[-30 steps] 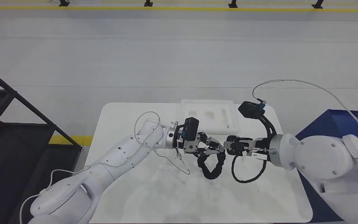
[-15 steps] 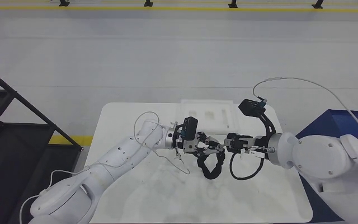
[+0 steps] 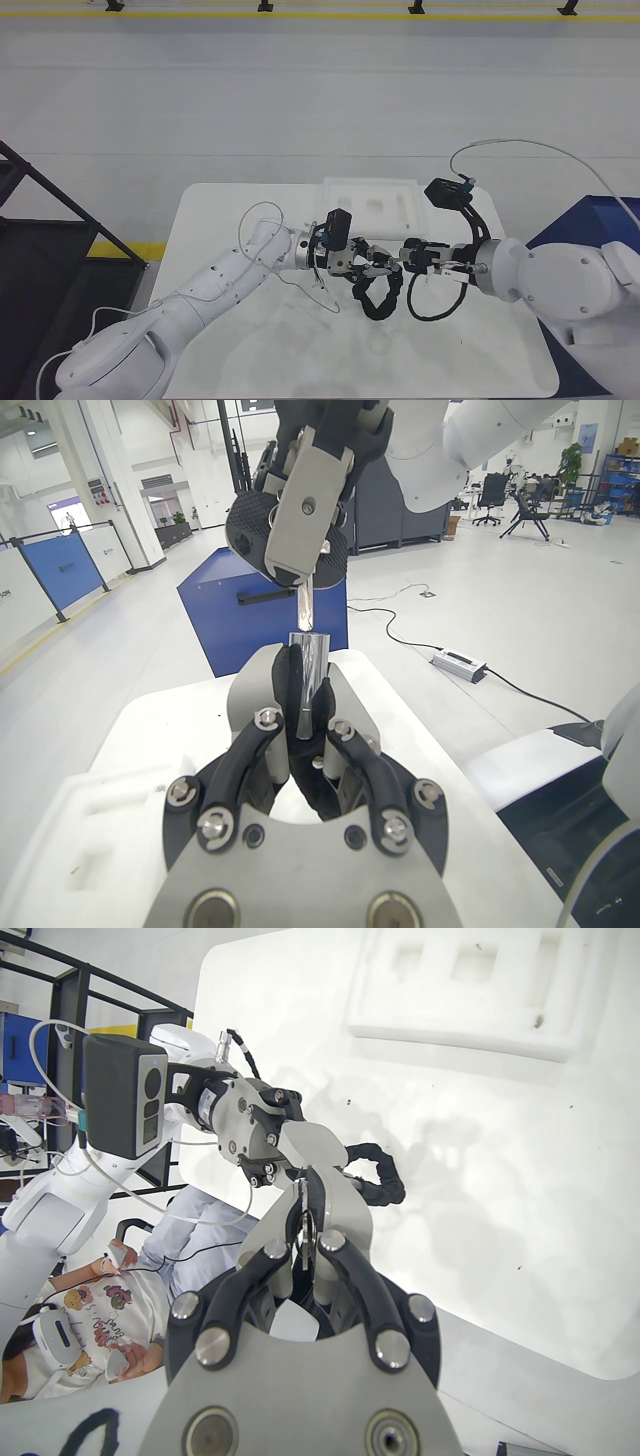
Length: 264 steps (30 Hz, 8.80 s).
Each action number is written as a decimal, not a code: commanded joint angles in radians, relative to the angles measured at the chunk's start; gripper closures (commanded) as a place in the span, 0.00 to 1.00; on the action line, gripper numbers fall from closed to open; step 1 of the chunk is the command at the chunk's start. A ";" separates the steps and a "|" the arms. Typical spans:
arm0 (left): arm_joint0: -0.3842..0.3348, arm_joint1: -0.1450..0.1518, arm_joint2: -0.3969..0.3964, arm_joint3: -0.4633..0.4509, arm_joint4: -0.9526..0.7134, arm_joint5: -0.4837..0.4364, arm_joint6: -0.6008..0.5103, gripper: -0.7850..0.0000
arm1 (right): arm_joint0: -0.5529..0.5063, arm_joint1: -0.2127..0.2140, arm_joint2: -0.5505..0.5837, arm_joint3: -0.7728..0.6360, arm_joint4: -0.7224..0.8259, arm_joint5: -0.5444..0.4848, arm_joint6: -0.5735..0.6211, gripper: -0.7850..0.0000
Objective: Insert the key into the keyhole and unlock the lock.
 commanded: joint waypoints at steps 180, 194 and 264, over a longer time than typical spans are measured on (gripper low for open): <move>-0.225 0.197 0.295 -0.195 -0.641 -0.021 -0.580 1.00 | 0.041 -0.022 -0.159 -0.005 -0.721 -1.249 -0.019 0.95; -0.228 0.197 0.295 -0.225 -0.682 -0.021 -0.644 1.00 | 0.027 -0.034 -0.133 0.017 -0.602 -1.071 0.026 1.00; -0.254 0.188 0.295 -0.039 -0.729 -0.021 -1.218 1.00 | -0.042 -0.106 -0.084 0.217 -0.314 -0.948 -0.037 0.00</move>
